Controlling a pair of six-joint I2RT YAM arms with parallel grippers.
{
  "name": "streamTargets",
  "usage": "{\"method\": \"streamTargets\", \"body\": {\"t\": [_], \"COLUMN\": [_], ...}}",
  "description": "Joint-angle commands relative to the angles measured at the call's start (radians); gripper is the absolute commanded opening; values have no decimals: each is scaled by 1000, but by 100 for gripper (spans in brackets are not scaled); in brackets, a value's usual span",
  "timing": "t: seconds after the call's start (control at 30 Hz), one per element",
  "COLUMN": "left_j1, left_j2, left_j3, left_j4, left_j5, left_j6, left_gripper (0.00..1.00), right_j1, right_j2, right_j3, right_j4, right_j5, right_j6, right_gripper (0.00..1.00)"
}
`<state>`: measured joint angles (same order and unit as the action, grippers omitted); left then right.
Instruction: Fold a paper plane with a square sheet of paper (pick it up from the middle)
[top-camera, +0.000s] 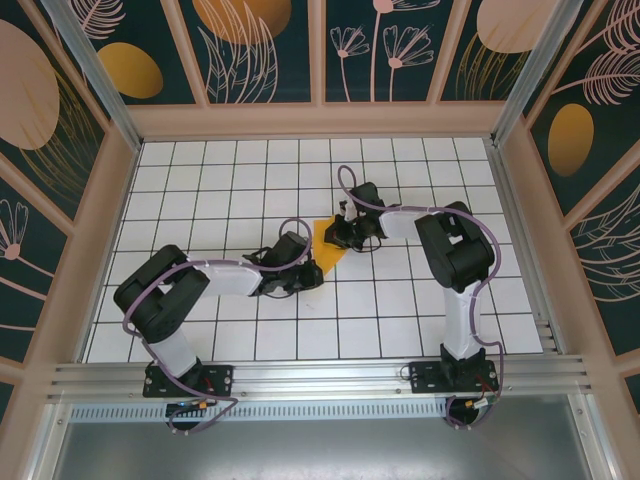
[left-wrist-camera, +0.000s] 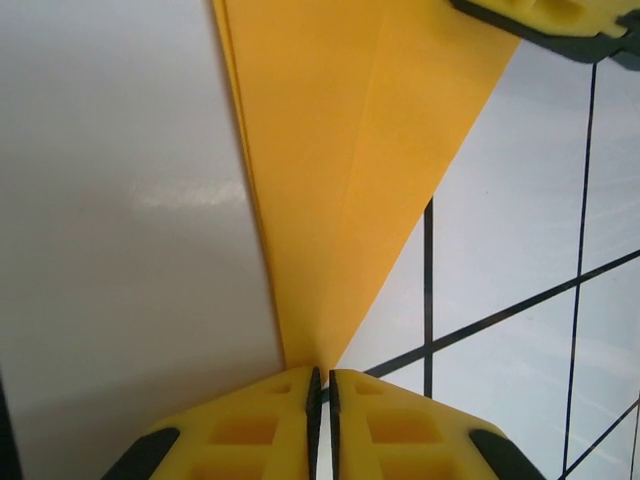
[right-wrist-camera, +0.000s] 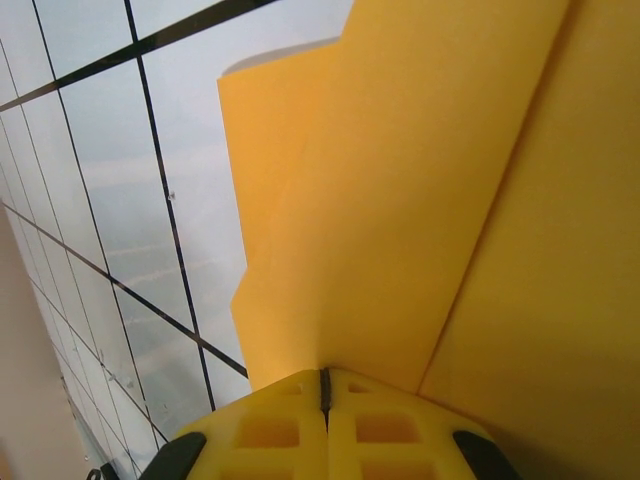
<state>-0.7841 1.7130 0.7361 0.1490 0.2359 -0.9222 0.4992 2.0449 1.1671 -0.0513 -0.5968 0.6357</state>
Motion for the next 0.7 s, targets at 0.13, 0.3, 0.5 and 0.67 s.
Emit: {"method": "streamTargets", "body": {"t": [0.13, 0.3, 0.5, 0.67], "left_j1": [-13, 18, 60, 63], "left_j2": [-74, -82, -69, -113], "left_j3": [29, 114, 131, 107], "left_j4": [-112, -115, -27, -49], "left_j5": [-26, -102, -70, -80], "left_j6": [27, 62, 51, 25], "left_gripper": [17, 20, 21, 26], "right_j1": [-14, -41, -59, -66], "right_j2": [73, 3, -77, -99], "right_j3": [-69, -138, -182, -159], "right_j4": [-28, 46, 114, 113], "right_j5": [180, 247, 283, 285], "right_j6": [35, 116, 180, 183], "right_gripper": [3, 3, 3, 3]}}
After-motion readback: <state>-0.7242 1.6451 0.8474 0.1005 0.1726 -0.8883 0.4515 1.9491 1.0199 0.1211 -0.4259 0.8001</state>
